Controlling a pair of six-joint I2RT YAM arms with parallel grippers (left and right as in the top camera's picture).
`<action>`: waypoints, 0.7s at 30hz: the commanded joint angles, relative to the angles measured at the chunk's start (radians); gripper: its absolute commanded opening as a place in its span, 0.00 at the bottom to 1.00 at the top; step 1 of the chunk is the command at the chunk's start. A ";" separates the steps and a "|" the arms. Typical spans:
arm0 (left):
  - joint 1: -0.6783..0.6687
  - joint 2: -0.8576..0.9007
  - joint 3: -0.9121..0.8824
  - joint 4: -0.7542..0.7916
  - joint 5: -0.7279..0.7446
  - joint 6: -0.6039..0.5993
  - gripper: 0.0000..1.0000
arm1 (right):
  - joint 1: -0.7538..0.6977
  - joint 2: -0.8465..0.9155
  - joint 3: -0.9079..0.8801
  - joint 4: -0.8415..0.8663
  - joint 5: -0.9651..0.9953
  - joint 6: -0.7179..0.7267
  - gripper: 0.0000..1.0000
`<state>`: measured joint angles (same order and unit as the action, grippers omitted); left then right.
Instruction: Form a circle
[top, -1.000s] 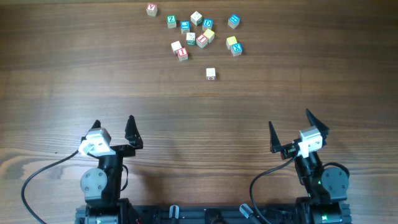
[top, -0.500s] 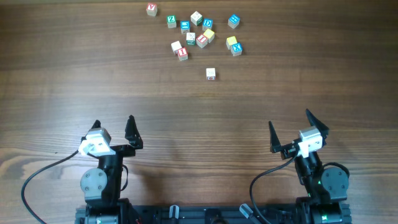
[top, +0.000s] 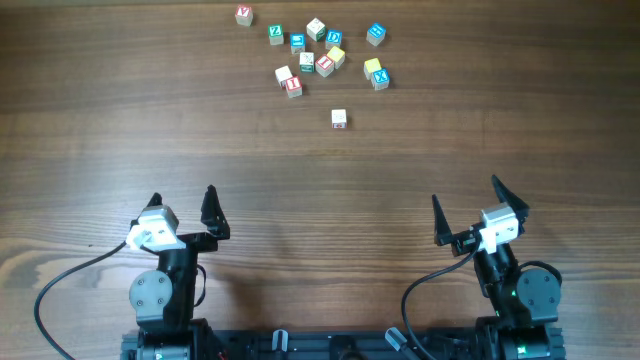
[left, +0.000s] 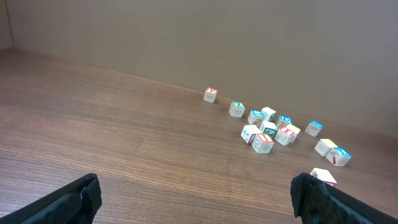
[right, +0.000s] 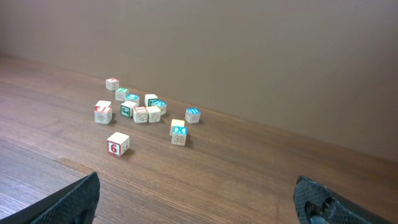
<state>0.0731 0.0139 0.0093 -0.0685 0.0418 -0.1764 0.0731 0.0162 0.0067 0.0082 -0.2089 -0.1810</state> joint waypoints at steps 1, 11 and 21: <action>-0.005 -0.007 -0.004 0.010 -0.017 0.016 1.00 | 0.000 -0.007 -0.002 0.008 -0.001 -0.003 1.00; -0.005 -0.007 -0.003 0.101 0.013 0.013 1.00 | 0.000 -0.007 -0.002 0.008 -0.001 -0.003 1.00; -0.005 -0.004 0.093 0.083 0.064 -0.206 1.00 | 0.000 -0.007 -0.002 0.008 -0.001 -0.003 1.00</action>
<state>0.0731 0.0139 0.0158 0.0723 0.0765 -0.2573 0.0731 0.0162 0.0067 0.0082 -0.2089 -0.1810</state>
